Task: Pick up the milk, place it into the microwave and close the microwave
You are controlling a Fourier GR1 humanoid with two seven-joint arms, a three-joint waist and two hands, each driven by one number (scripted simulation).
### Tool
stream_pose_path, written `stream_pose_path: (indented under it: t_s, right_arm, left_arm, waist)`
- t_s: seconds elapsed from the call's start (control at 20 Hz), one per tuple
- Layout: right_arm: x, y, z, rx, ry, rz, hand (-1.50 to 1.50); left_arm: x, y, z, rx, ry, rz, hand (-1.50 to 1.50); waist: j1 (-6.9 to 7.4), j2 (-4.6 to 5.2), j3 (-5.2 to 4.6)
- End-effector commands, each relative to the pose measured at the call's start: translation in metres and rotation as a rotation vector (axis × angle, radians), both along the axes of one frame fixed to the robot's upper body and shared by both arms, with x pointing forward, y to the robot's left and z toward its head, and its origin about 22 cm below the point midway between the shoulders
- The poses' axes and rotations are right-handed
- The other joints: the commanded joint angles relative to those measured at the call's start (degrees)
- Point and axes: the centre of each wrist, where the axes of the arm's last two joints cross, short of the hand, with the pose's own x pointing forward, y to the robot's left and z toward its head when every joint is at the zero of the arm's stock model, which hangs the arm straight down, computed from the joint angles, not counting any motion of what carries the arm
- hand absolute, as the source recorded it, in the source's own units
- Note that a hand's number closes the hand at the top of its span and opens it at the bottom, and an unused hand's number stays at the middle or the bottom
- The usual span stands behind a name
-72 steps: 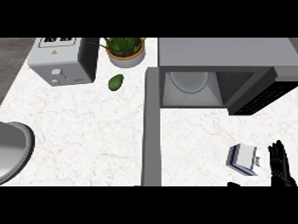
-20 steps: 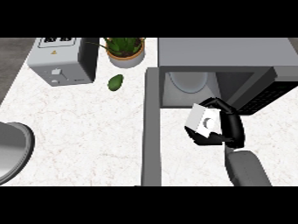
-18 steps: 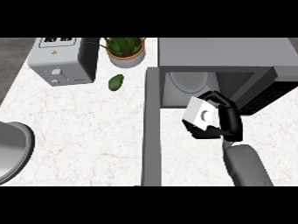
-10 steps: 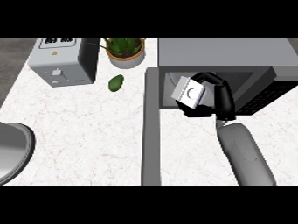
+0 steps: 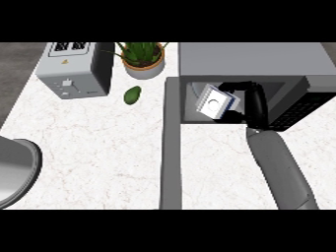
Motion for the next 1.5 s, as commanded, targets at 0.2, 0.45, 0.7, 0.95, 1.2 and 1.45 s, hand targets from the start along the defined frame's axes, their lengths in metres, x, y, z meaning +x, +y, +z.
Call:
stream_pose_path:
  t_s: [0.2, 0.45, 0.7, 0.95, 1.2, 1.45]
  right_arm:
    - [0.038, -0.003, 0.022, -0.033, 0.109, -0.123, 1.5]
    - [0.04, -0.011, 0.023, -0.107, -0.018, -0.264, 1.5]
    - [0.042, -0.036, 0.023, -0.214, -0.07, -0.292, 1.5]
    - [0.055, -0.063, 0.03, -0.305, 0.0, -0.368, 1.5]
    - [0.042, -0.098, 0.005, -0.382, 0.122, -0.682, -1.5]
    - [0.064, -0.075, 0.034, -0.411, 0.061, -0.516, -1.5]
  left_arm:
    - [0.012, -0.001, -0.004, -0.013, 0.0, -0.005, -1.5]
    - [0.018, 0.0, -0.005, -0.005, -0.002, -0.023, -1.5]
    - [0.022, -0.001, -0.004, 0.008, 0.013, -0.048, -1.5]
    - [0.029, -0.011, -0.002, 0.005, 0.008, -0.072, -1.5]
    - [0.031, -0.009, 0.0, 0.032, -0.001, -0.062, -1.5]
    - [0.029, -0.009, -0.001, 0.058, 0.013, -0.048, -1.5]
  waist:
    - [3.92, 3.19, -0.55]
    - [4.94, 3.63, -0.62]
    - [5.95, 3.96, -0.6]
    - [6.7, 4.57, -0.44]
    - [6.93, 5.62, -0.75]
    - [7.71, 5.09, -0.24]
